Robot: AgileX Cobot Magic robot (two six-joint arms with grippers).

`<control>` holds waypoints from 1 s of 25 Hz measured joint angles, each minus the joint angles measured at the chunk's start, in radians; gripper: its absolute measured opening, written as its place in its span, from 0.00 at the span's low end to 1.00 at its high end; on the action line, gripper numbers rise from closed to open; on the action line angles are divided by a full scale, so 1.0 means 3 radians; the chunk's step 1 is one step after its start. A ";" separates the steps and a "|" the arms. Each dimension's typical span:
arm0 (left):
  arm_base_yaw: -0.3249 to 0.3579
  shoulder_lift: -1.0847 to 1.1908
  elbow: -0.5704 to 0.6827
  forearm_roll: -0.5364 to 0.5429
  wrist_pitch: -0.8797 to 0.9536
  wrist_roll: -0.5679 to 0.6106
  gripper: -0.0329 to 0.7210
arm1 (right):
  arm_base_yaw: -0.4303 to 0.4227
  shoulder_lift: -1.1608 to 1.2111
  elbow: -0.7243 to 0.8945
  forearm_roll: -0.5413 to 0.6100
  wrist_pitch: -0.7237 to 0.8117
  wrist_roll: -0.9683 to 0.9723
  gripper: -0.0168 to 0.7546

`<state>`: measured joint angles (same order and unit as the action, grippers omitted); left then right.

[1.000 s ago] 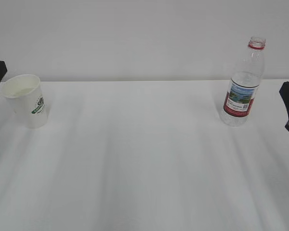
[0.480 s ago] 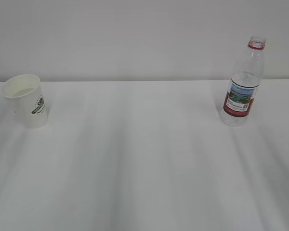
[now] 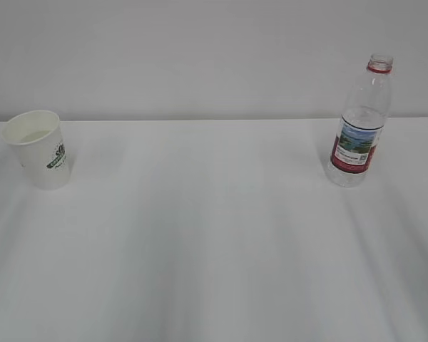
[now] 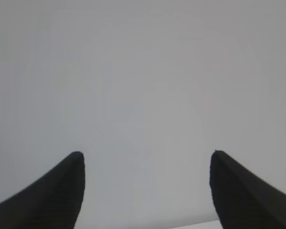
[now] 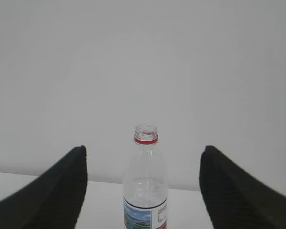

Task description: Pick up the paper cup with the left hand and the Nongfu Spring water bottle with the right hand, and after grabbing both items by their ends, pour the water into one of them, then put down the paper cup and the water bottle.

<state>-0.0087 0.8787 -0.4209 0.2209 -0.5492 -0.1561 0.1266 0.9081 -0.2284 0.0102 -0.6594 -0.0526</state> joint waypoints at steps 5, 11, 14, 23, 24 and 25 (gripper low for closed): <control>0.0000 -0.0456 0.0000 0.0006 0.0382 0.0000 0.83 | 0.0000 -0.0296 0.0000 -0.0034 0.0242 0.0000 0.74; 0.0000 -0.0846 0.0002 0.0127 0.0682 0.0000 0.83 | 0.0000 -0.0681 0.0000 -0.0127 0.0622 -0.0003 0.74; 0.0000 -0.1008 0.0008 0.0142 0.0850 0.0000 0.82 | 0.0000 -0.0940 -0.0012 -0.0140 0.0934 -0.0012 0.74; 0.0000 -0.1381 0.0010 0.0142 0.1212 0.0000 0.82 | 0.0000 -0.1682 -0.0012 -0.0148 0.1722 -0.0012 0.74; 0.0000 -0.1407 0.0010 0.0142 0.1261 0.0000 0.81 | 0.0000 -0.1758 -0.0012 -0.0148 0.1804 -0.0012 0.74; 0.0000 -0.1444 0.0010 0.0142 0.1309 0.0000 0.81 | 0.0000 -0.1817 -0.0012 -0.0148 0.1880 -0.0012 0.74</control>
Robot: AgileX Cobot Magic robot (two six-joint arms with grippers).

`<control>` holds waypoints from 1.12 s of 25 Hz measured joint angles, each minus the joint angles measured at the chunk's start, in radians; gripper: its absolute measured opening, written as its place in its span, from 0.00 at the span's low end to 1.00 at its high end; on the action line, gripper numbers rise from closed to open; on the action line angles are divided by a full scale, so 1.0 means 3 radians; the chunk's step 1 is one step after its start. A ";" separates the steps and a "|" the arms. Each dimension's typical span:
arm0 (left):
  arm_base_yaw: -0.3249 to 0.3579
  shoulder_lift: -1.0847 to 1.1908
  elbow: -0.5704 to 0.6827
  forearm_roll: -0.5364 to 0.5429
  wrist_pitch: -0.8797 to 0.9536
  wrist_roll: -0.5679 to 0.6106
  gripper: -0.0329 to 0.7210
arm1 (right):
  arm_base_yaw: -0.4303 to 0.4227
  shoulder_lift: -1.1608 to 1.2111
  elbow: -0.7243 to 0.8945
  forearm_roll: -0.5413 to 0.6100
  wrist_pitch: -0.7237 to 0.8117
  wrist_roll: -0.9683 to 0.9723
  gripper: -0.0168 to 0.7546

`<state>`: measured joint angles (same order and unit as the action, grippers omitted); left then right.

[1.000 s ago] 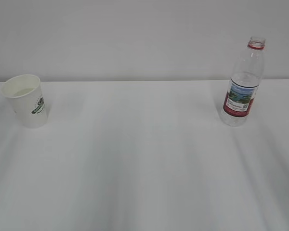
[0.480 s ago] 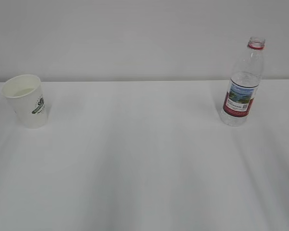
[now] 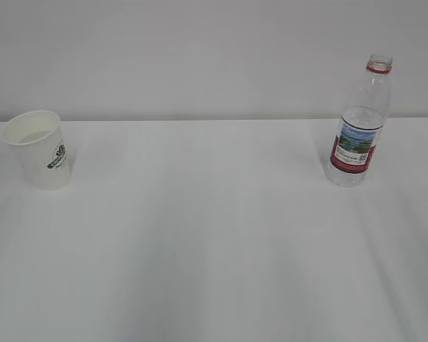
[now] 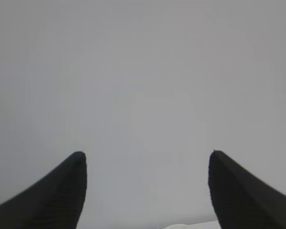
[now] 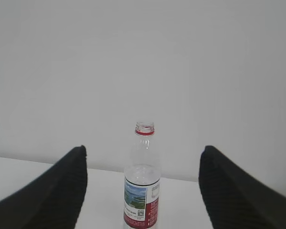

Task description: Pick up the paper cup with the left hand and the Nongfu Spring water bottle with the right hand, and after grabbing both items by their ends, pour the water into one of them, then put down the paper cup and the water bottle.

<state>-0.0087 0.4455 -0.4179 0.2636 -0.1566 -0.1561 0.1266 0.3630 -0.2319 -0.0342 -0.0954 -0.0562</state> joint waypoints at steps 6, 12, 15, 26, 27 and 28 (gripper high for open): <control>0.0000 -0.0262 0.0005 0.0000 0.0325 0.0000 0.81 | 0.0000 -0.0323 -0.0014 0.0000 0.0438 0.0000 0.74; 0.0000 -0.0607 0.0005 0.0000 0.0722 0.0000 0.81 | 0.0000 -0.0483 -0.0219 0.0000 0.0993 0.0000 0.74; 0.0000 -0.0795 0.0005 0.0000 0.0932 0.0000 0.81 | 0.0000 -0.0514 -0.0370 0.0000 0.1291 0.0000 0.74; 0.0000 -0.1062 0.0005 -0.0301 0.1639 0.0005 0.81 | 0.0000 -0.0527 -0.0748 0.0000 0.2363 -0.0013 0.74; 0.0000 -0.1070 0.0005 -0.0315 0.1699 0.0005 0.81 | 0.0000 -0.0527 -0.0770 0.0000 0.2442 -0.0013 0.74; 0.0000 -0.1078 0.0005 -0.0328 0.1760 0.0005 0.80 | 0.0000 -0.0527 -0.0793 0.0000 0.2512 -0.0018 0.74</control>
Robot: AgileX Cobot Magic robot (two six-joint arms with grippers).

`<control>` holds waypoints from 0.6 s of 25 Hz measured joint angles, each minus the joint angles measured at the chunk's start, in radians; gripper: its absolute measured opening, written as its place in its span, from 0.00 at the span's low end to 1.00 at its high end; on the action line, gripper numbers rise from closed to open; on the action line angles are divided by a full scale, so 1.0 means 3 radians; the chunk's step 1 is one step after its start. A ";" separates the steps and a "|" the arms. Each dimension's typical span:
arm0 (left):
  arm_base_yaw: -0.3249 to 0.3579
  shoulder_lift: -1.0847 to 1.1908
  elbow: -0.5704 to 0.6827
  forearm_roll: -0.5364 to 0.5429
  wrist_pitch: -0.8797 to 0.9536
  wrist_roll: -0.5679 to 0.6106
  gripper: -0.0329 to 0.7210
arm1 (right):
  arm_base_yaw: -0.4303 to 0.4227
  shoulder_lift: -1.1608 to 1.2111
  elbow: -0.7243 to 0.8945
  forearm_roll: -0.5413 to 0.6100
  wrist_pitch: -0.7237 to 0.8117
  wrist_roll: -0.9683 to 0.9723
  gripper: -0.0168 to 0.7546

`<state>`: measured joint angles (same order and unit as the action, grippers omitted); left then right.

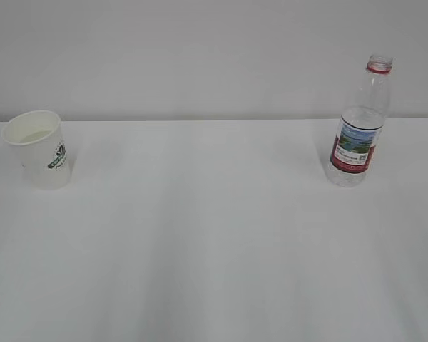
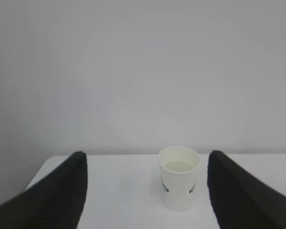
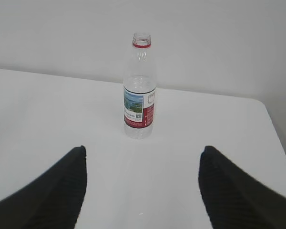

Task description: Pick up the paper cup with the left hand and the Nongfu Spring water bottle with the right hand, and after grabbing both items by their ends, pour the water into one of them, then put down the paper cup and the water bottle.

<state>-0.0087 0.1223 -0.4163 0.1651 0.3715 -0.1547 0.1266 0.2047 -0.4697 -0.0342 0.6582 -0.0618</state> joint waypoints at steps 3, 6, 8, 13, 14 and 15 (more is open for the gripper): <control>0.0000 -0.0013 -0.0058 -0.0039 0.0290 0.0000 0.80 | 0.0000 -0.0002 -0.0042 0.0000 0.0147 -0.0001 0.74; 0.0000 -0.0013 -0.0233 -0.0058 0.0619 0.0036 0.79 | 0.0000 -0.0002 -0.0061 0.0000 0.0286 -0.0001 0.74; 0.0000 -0.0013 -0.0341 -0.0121 0.0856 0.0145 0.78 | 0.0000 -0.0002 -0.0074 0.0000 0.0371 -0.0006 0.74; 0.0000 -0.0014 -0.0415 -0.0355 0.1264 0.0250 0.75 | 0.0000 -0.0002 -0.0089 0.0006 0.0555 -0.0006 0.74; 0.0000 -0.0014 -0.0415 -0.0376 0.1354 0.0256 0.75 | 0.0000 -0.0002 -0.0089 0.0013 0.0599 -0.0006 0.74; 0.0000 -0.0014 -0.0415 -0.0392 0.1413 0.0256 0.75 | 0.0000 -0.0002 -0.0089 0.0021 0.0638 -0.0006 0.74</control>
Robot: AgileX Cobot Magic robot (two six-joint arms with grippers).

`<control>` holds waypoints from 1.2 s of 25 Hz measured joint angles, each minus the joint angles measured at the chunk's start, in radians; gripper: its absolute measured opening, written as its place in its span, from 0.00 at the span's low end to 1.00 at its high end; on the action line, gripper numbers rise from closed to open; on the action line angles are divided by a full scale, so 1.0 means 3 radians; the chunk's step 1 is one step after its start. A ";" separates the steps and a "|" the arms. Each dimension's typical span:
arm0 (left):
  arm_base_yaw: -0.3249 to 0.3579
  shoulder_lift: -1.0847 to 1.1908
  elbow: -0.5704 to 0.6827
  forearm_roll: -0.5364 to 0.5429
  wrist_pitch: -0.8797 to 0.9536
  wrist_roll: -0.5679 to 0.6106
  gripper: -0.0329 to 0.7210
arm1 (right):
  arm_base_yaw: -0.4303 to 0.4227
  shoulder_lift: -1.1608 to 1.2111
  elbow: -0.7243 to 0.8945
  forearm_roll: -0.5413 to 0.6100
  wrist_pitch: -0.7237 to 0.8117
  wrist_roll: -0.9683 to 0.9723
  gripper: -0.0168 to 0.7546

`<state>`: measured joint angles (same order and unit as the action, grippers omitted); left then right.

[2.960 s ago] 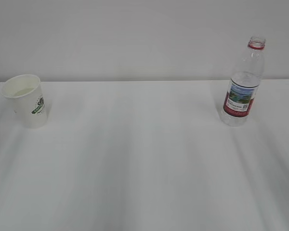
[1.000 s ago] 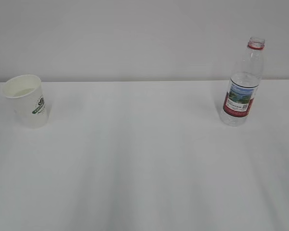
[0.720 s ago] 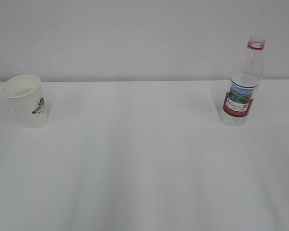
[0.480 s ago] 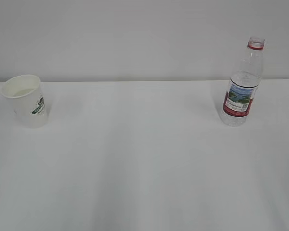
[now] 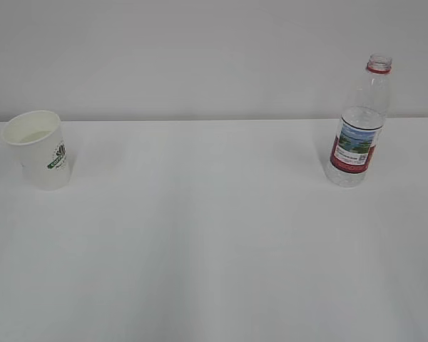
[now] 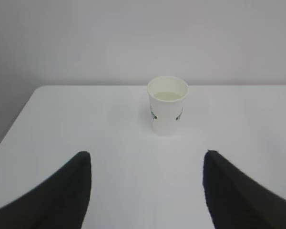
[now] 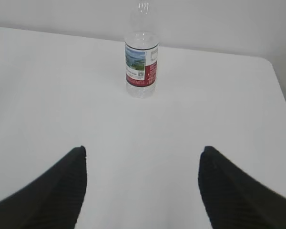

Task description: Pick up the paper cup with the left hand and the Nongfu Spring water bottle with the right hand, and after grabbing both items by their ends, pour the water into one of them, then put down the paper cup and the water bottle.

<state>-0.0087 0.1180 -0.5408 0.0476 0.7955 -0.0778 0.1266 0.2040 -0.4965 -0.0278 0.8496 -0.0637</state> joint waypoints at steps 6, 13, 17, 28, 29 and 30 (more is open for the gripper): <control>0.0000 -0.0006 0.0000 -0.0025 0.0312 0.0006 0.75 | 0.0000 0.0000 0.0000 0.0093 0.0244 0.0000 0.74; 0.0000 -0.0006 0.0000 -0.0058 0.0542 0.0006 0.74 | 0.0000 0.0000 0.0000 0.0118 0.0402 0.0000 0.74; 0.0000 -0.0006 0.0000 -0.0136 0.0624 0.0006 0.73 | 0.0000 -0.0005 0.0000 0.0129 0.0434 0.0000 0.74; 0.0000 -0.0006 0.0000 -0.0159 0.0767 0.0010 0.72 | 0.0000 -0.0005 -0.0049 0.0138 0.0873 0.0006 0.74; 0.0000 -0.0006 0.0000 -0.0159 0.0843 0.0010 0.72 | 0.0000 -0.0005 -0.0049 0.0138 0.0900 0.0006 0.74; 0.0000 -0.0006 0.0014 -0.0159 0.0901 0.0010 0.72 | 0.0000 -0.0005 -0.0042 0.0138 0.0901 0.0021 0.74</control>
<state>-0.0087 0.1163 -0.5366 0.0000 1.0658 -0.0747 0.1266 0.2025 -0.5091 0.0137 1.1201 -0.0575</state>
